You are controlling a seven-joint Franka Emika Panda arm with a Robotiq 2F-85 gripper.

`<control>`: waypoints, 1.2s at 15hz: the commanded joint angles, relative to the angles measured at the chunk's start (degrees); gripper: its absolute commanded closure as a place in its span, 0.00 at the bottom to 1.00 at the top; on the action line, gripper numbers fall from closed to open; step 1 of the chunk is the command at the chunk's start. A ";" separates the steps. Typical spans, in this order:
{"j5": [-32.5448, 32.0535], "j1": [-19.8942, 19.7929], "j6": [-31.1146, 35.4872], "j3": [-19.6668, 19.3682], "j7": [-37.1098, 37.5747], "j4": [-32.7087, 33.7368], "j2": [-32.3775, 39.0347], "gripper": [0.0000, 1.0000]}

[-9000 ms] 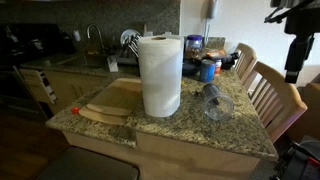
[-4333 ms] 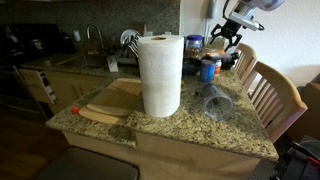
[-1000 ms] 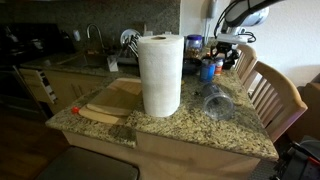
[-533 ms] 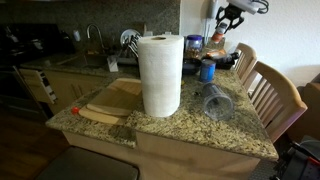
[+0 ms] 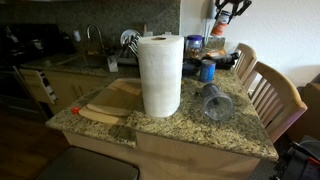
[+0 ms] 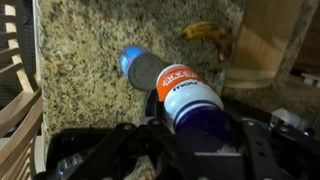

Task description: Move the white and orange bottle to the left side of the countertop

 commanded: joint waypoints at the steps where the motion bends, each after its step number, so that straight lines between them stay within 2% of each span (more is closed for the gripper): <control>1: -4.78 2.11 -4.91 3.01 -1.47 -4.69 -1.98 0.70; 7: -18.86 6.44 -8.91 7.89 -2.21 -9.08 -1.03 0.70; 12: -25.11 7.88 -9.72 9.43 -3.54 -11.53 -1.17 0.70; 14: -24.69 7.71 -12.25 9.25 -5.23 -11.16 -0.70 0.70; 18: -16.51 6.36 -18.01 7.50 -14.04 -10.54 0.13 0.70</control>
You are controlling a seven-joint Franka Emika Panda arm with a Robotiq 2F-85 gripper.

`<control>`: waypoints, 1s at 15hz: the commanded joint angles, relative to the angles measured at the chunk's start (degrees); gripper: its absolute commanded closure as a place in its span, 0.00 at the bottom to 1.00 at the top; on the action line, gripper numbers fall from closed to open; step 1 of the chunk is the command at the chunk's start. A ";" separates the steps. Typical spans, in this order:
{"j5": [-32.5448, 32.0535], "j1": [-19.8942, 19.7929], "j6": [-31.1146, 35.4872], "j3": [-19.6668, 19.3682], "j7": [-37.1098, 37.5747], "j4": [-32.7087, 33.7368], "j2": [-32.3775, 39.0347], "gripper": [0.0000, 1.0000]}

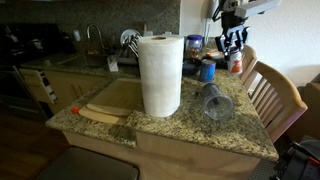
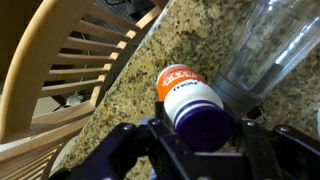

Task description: Move the white and orange bottle to the left side of the countertop

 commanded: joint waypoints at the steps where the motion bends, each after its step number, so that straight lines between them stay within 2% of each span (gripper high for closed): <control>1: 7.15 -1.85 -4.75 -1.74 -8.31 0.01 0.78 0.70; 4: 10.83 -2.89 -7.84 -3.16 -10.81 -0.72 2.25 0.70; 6: 11.54 -3.18 -5.88 -3.58 -9.33 -2.69 2.57 0.70; 10: 15.04 -2.57 11.80 -3.17 -3.80 -10.30 0.15 0.70; 15: 19.05 -1.88 34.91 -2.09 1.20 -25.43 -6.19 0.70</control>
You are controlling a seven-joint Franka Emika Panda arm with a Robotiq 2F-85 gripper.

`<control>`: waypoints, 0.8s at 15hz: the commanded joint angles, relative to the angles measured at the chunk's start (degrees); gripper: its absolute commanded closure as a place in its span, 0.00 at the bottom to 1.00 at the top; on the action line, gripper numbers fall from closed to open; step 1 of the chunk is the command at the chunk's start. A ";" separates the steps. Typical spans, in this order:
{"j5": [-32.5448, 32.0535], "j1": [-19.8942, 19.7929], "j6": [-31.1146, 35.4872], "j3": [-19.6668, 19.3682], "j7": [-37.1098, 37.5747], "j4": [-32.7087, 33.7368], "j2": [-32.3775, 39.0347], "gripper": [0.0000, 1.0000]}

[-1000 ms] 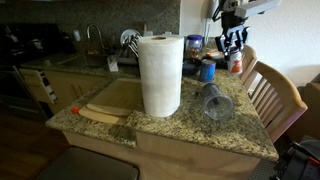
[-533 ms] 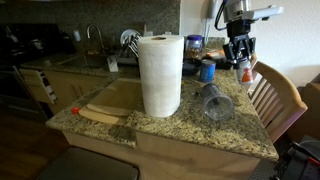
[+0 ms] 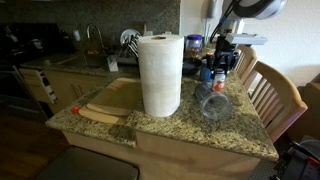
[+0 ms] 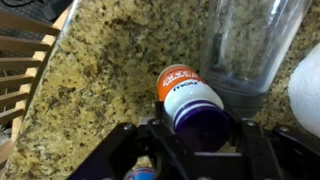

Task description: Move the white and orange bottle to the left side of the countertop

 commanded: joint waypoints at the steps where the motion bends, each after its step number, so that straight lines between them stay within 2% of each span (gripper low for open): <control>1: 2.39 -0.16 15.35 0.89 3.04 -14.03 -8.05 0.70; 5: 1.49 -0.75 33.01 1.89 4.51 -27.09 -12.78 0.70; 8: 1.80 -1.30 42.52 2.61 5.41 -35.84 -17.15 0.70; 10: 1.38 -1.95 46.72 3.56 6.54 -40.93 -19.98 0.70; 11: 0.40 -2.49 45.31 4.27 6.67 -42.74 -21.59 0.70; 12: -0.40 -3.00 40.27 4.78 6.43 -43.56 -23.28 0.70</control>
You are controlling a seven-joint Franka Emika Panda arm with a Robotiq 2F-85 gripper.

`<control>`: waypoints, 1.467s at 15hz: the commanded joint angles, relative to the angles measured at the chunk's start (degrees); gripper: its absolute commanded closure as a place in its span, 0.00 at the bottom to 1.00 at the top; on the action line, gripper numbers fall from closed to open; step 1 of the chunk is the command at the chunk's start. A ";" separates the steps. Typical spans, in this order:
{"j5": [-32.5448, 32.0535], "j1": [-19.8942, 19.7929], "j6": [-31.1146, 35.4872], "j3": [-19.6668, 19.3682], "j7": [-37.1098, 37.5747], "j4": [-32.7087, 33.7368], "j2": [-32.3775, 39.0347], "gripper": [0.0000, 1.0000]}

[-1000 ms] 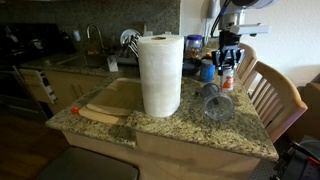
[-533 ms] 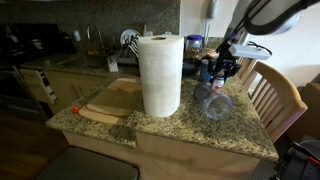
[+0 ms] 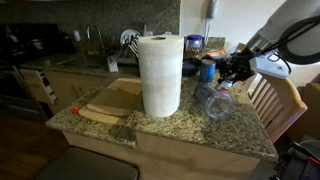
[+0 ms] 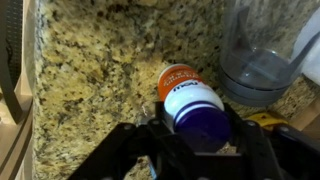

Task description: Move the white and orange bottle to the left side of the countertop

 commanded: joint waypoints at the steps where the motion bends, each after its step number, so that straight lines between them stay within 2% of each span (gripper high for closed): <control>1: 4.18 2.09 -5.53 -0.47 -5.27 -10.06 -7.06 0.70; 3: -0.91 -1.97 -16.15 4.13 -0.13 -6.84 -9.29 0.70; 5: -5.15 -3.59 -26.14 7.89 5.86 -1.34 -9.36 0.70; 6: -6.58 -3.98 -29.04 9.48 9.80 0.51 -9.54 0.20; 7: -7.62 -3.66 -31.76 10.29 12.08 2.13 -9.57 0.19; 10: -7.88 -2.50 -34.89 11.26 17.80 5.57 -8.92 0.01; 13: -4.86 -1.66 -34.80 9.86 19.97 7.53 -7.80 0.00; 15: -4.54 -2.65 -30.74 10.22 24.76 7.34 -10.02 0.00; 20: -7.68 -4.09 -32.37 11.67 35.33 14.80 -18.07 0.00; 22: -12.46 -6.54 -35.47 13.59 39.80 19.98 -20.94 0.00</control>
